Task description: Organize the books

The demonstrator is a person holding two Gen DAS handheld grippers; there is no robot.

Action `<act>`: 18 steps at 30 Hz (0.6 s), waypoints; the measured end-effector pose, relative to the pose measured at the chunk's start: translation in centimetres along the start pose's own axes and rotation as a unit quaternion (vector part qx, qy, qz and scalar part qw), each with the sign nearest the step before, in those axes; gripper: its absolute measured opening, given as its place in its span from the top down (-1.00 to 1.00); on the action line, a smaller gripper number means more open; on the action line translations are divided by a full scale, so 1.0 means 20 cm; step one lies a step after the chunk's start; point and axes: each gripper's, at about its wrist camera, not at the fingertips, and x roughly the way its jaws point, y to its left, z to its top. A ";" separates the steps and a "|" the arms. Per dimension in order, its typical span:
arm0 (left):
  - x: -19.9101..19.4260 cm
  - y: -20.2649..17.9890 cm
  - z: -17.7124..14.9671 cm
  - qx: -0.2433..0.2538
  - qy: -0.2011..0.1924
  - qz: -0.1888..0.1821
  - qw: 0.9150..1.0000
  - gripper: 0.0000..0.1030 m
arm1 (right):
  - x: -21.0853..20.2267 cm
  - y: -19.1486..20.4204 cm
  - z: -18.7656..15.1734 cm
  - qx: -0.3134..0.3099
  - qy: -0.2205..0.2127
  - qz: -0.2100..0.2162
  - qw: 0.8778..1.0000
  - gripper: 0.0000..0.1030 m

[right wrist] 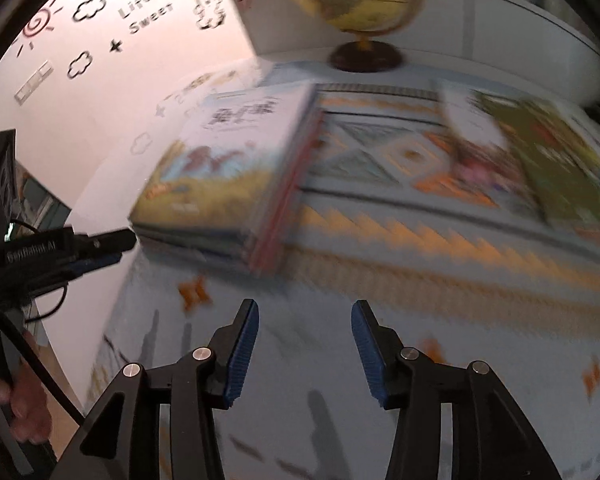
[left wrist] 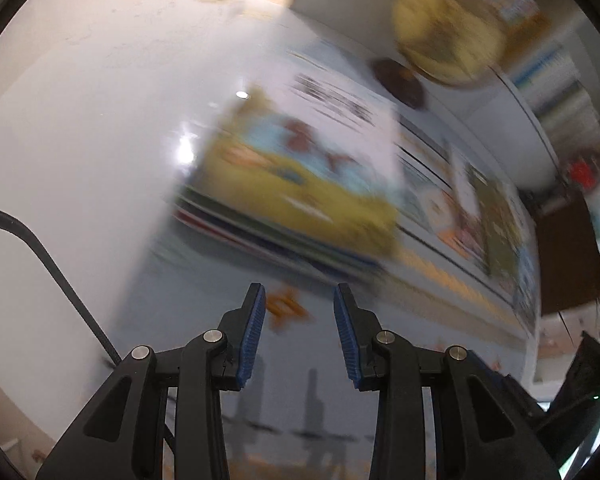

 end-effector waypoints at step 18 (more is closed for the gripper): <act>-0.07 -1.15 -0.68 0.198 0.030 -0.079 0.976 0.36 | -0.90 -0.89 -0.63 0.172 -0.115 -0.093 0.974 -0.06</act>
